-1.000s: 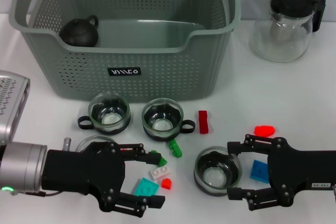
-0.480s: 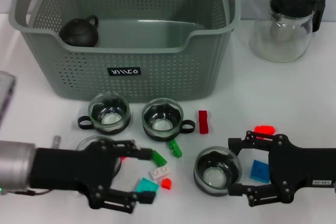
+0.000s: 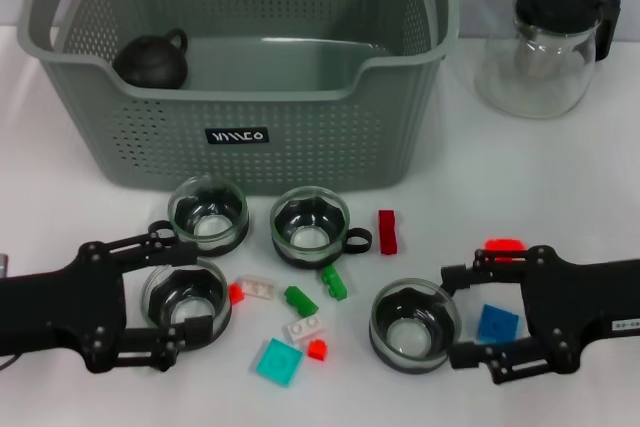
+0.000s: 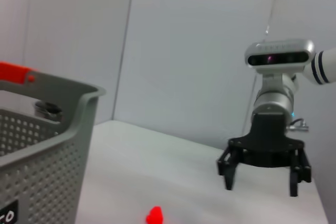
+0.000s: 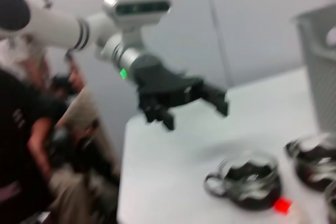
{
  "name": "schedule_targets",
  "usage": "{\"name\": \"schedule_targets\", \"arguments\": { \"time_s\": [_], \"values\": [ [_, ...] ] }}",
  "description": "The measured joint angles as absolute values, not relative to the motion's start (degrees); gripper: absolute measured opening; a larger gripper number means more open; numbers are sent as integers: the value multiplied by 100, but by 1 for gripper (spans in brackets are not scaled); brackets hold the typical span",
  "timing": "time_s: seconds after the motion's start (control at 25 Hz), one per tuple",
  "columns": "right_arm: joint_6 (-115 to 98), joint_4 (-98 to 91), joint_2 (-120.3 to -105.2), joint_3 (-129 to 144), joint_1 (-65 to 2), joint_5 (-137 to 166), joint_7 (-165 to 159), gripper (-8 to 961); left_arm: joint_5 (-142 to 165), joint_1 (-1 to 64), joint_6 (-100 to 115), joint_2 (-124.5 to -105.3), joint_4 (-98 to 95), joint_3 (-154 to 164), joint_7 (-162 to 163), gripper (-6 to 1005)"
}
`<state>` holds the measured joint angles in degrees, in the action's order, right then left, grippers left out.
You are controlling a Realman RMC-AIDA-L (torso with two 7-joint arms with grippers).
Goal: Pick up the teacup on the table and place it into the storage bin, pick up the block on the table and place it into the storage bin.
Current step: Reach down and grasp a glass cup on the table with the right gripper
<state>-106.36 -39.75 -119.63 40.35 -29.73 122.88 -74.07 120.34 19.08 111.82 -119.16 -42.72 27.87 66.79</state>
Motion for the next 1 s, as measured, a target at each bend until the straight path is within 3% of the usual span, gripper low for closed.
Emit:
{"name": "schedule_targets", "arguments": {
  "time_s": [0.24, 0.44, 0.64, 1.0],
  "values": [
    [-11149, -5687, -12020, 5026, -3237, 12489, -9425, 879, 12041, 1872, 11194, -11947, -4267, 2749, 6673, 841],
    [-11224, -7316, -12006, 6002, -3403, 12549, -11288, 660, 12042, 1876, 11195, -11950, -4250, 2747, 6692, 841],
    [-11289, -8034, -12019, 7118, -3919, 13314, -12449, 582, 12034, 1876, 11163, -11953, -4242, 2737, 6706, 841],
    [-10926, -7743, -12032, 8741, -4438, 13831, -12926, 583, 11996, 1873, 11110, -11963, -4209, 2733, 6683, 842]
  ]
}}
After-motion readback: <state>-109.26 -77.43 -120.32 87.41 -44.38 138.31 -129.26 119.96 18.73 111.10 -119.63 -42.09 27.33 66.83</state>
